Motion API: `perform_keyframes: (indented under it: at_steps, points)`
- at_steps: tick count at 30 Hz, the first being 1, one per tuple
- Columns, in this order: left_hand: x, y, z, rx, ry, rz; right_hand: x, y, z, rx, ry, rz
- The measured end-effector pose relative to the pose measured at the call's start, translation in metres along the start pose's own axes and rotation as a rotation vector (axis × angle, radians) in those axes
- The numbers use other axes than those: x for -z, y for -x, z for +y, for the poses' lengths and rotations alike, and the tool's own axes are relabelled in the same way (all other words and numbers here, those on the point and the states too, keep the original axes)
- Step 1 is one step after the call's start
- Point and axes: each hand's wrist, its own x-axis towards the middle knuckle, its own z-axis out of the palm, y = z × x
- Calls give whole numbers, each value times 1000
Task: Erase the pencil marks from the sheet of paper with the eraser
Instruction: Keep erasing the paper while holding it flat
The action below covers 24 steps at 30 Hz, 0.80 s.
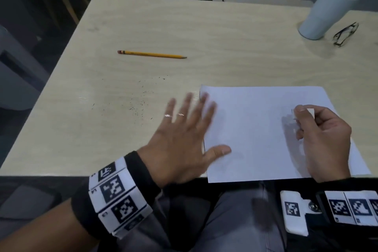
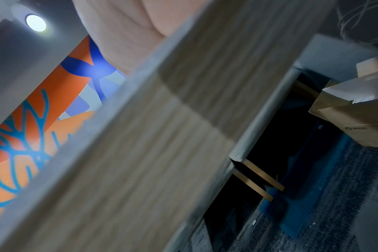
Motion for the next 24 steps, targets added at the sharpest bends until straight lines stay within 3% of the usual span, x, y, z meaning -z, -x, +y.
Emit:
perform_keyframes:
  at_steps: [2,5,10,14,19,24]
  points:
    - [-2,6,7,-41,-28,-49,-1,0,2,-5,-10,1]
    - [-3,10,17,100,-40,-30,-2,2,2,15,31,-27]
    - [-32,15,32,-151,144,136,-5,13,-3,76,230,-156]
    - [-47,14,27,-166,176,299,7,24,-22,74,368,-285]
    - [-52,2,28,-128,216,418,-1,27,-73,253,554,-317]
    - [-53,2,28,-115,201,415,-52,31,-65,416,629,-483]
